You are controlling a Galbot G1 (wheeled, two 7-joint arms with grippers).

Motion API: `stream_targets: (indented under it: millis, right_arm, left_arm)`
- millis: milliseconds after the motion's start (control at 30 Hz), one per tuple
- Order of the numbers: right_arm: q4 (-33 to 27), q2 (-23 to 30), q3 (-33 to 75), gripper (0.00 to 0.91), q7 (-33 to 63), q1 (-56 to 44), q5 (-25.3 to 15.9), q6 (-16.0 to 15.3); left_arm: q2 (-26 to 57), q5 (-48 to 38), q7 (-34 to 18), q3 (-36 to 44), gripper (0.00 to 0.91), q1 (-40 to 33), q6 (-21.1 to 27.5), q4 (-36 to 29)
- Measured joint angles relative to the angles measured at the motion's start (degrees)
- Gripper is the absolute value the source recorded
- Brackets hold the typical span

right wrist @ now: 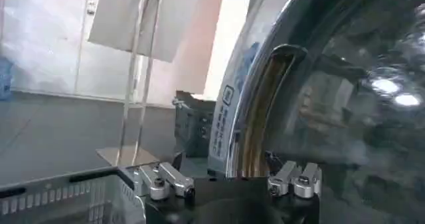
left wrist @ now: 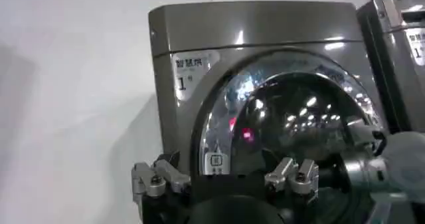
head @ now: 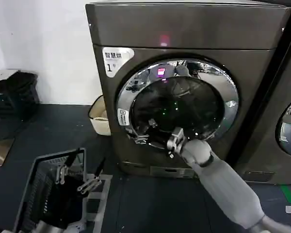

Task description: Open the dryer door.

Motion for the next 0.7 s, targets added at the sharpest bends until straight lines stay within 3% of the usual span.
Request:
stream_targets:
  millis: [433,700]
  right_arm:
    - [-1.00,1.19,-1.50,0.907,-4.58,2.25,1.68,-0.12]
    - [2.09,-1.15,-0.69,0.907,-10.39,0.32,1.94,-1.22]
  left_arm:
    - [-0.49,-0.20,-0.13,-0.38,0.907,0.12,0.78,-0.40]
    - [1.80,-6.80,0.14,-3.07,0.907,-1.73,5.50,0.69]
